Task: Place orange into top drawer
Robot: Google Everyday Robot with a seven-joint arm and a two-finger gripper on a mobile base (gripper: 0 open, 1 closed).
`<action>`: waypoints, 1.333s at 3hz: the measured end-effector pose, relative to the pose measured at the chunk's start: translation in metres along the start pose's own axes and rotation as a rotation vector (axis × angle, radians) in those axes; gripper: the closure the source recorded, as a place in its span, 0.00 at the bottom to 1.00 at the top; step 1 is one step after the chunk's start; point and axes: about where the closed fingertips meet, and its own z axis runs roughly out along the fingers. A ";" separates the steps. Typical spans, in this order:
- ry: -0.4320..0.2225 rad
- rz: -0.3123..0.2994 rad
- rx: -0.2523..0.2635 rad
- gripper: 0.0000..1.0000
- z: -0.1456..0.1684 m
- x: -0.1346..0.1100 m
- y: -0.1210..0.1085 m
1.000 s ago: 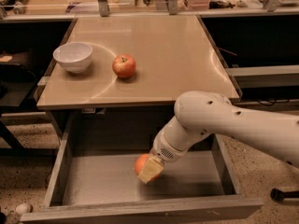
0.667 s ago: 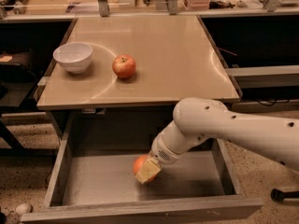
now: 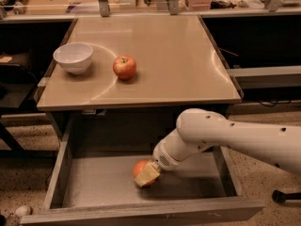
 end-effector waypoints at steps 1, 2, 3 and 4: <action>-0.001 0.002 -0.001 1.00 0.001 0.000 0.000; -0.001 0.002 -0.001 0.81 0.001 0.000 0.000; -0.001 0.002 -0.001 0.58 0.001 0.000 0.000; -0.001 0.002 -0.001 0.35 0.001 0.000 0.000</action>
Offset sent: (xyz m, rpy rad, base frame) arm 0.0001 0.0002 -0.0010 0.0016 0.0016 -0.0014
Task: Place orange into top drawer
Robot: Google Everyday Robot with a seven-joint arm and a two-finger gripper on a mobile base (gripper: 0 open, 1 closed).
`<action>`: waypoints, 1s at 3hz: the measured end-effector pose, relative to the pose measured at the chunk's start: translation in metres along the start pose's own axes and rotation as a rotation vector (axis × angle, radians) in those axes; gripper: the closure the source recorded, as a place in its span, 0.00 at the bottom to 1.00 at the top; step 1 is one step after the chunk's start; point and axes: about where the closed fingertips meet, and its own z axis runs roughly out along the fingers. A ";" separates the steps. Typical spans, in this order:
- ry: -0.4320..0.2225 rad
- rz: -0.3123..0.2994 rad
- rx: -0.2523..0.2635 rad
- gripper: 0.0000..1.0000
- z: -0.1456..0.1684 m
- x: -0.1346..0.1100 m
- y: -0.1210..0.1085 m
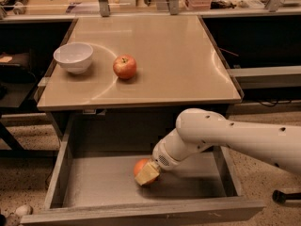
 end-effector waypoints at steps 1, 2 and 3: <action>0.000 0.000 0.000 0.12 0.000 0.000 0.000; 0.000 0.000 0.000 0.00 0.000 0.000 0.000; 0.000 0.000 0.000 0.00 0.000 0.000 0.000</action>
Offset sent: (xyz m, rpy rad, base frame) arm 0.0000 0.0000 0.0000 0.0000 0.0000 0.0000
